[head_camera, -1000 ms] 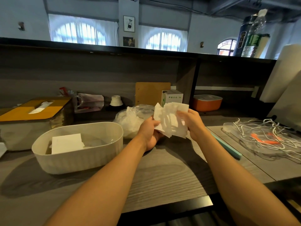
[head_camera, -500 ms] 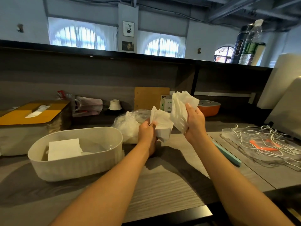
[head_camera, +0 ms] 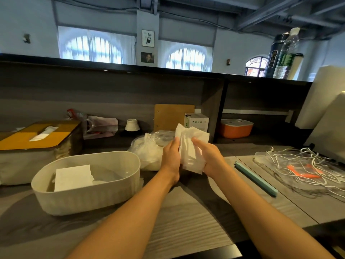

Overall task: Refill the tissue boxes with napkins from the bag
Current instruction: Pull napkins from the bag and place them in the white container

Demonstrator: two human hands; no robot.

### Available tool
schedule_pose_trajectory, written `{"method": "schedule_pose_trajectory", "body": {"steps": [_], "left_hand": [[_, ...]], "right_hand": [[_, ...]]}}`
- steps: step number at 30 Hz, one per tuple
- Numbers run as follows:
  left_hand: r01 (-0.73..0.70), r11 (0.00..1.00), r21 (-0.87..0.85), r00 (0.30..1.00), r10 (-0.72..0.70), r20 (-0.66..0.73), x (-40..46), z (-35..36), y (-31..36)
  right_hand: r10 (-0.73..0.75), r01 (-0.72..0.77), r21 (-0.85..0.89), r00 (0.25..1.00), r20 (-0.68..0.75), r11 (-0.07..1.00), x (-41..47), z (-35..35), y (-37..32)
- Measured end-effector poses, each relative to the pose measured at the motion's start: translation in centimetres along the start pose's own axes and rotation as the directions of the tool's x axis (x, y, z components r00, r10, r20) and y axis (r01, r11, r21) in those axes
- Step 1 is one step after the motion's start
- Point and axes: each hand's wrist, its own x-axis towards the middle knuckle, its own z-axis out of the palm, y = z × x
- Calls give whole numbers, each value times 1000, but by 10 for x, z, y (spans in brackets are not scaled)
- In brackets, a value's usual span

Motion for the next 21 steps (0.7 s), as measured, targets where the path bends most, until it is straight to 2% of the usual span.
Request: {"method": "schedule_pose_trajectory", "body": {"steps": [2,7,12,18,21], "left_hand": [[-67,994,88,996,73,-58,0,-1,1],[-120,968,222,966,165,-200,6,-6,6],[-249,869,427,918,352,-183,6,-11,5],[-317,851,418,841,456,-290,-2,-8,25],[-329,898,292,833,422,-358,-2,-7,39]], "right_hand": [[27,-28,43,999,24,999,0,-4,-1],[98,-118,116,981,165,986,-2,-5,-3],[178,-210,136,961,211,968,0,-8,-1],[160,-193,188,971,176,963,1,-13,0],[105,-126,193,988,116,973,4,-16,-2]]}}
